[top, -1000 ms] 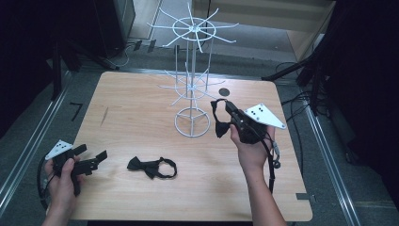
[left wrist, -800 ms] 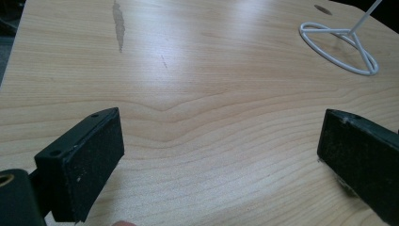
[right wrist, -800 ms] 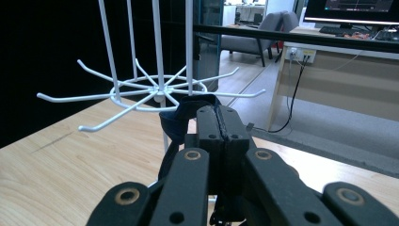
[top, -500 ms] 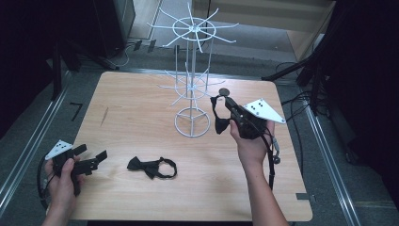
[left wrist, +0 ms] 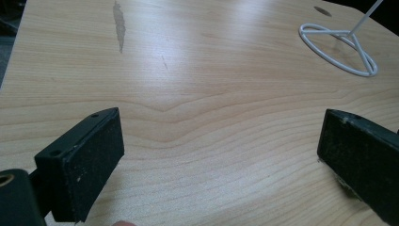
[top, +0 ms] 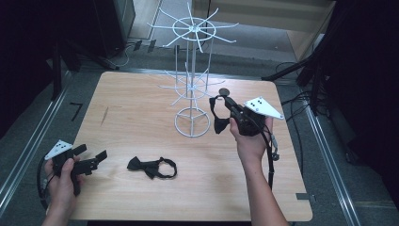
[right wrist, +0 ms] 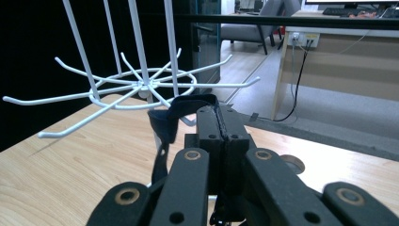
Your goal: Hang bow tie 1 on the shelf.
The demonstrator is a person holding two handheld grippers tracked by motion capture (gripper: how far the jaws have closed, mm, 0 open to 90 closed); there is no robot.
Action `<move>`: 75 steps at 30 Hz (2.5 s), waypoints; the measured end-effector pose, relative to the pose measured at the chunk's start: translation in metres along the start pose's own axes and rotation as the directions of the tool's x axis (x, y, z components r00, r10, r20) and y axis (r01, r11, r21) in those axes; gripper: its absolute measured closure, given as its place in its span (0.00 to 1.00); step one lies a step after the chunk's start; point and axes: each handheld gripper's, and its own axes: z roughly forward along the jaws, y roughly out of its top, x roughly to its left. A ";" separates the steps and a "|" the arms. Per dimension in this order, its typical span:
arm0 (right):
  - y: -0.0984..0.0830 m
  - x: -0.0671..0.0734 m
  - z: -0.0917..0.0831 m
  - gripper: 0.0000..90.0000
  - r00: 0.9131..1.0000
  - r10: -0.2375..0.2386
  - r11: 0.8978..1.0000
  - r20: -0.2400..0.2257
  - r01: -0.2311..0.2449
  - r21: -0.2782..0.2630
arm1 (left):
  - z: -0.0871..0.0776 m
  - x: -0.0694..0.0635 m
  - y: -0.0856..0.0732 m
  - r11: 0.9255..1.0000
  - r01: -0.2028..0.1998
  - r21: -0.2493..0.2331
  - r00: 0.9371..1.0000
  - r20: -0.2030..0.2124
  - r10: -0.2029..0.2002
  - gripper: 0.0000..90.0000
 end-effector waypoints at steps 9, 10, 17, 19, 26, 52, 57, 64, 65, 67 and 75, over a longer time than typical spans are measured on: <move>-0.005 -0.002 0.006 1.00 1.000 0.014 1.000 -0.003 -0.014 0.019 | 0.000 0.000 0.000 1.000 0.002 -0.002 1.000 0.000 -0.002 0.02; -0.007 -0.002 0.008 1.00 1.000 0.016 1.000 -0.004 -0.016 0.026 | 0.000 0.000 0.000 1.000 0.002 -0.002 1.000 -0.001 -0.002 0.02; -0.015 -0.003 0.013 1.00 0.999 0.041 0.999 -0.008 -0.041 0.032 | 0.000 0.000 0.000 1.000 0.002 -0.002 1.000 -0.001 -0.002 0.02; -0.016 -0.002 0.015 1.00 0.999 0.045 0.998 -0.010 -0.044 0.035 | 0.000 0.000 0.000 1.000 0.002 -0.001 1.000 -0.001 -0.002 0.02; -0.020 0.001 0.022 1.00 0.998 0.068 0.997 -0.015 -0.067 0.031 | 0.000 0.000 0.000 1.000 0.001 -0.001 1.000 -0.002 -0.001 0.02; -0.028 0.009 0.043 1.00 0.991 0.122 0.992 -0.049 -0.121 0.022 | 0.000 0.000 0.000 1.000 0.001 0.000 1.000 -0.002 -0.001 0.02; -0.030 0.011 0.048 1.00 0.988 0.144 0.989 -0.056 -0.143 0.020 | 0.000 0.000 0.000 1.000 0.000 0.000 1.000 -0.002 0.000 0.02; -0.031 0.015 0.056 1.00 0.985 0.163 0.987 -0.060 -0.163 0.017 | 0.000 0.000 0.000 1.000 0.001 0.000 1.000 0.000 -0.001 0.02; -0.031 0.015 0.057 1.00 0.984 0.167 0.986 -0.061 -0.166 0.019 | 0.000 0.000 0.000 1.000 0.001 0.000 1.000 0.000 -0.001 0.02; -0.031 0.015 0.058 1.00 0.984 0.169 0.986 -0.060 -0.168 0.018 | 0.000 0.000 0.000 1.000 0.001 -0.001 1.000 -0.001 -0.001 0.02; -0.032 0.016 0.062 1.00 0.979 0.190 0.982 -0.072 -0.189 0.013 | 0.000 0.000 0.000 1.000 -0.001 -0.002 1.000 -0.002 0.001 0.02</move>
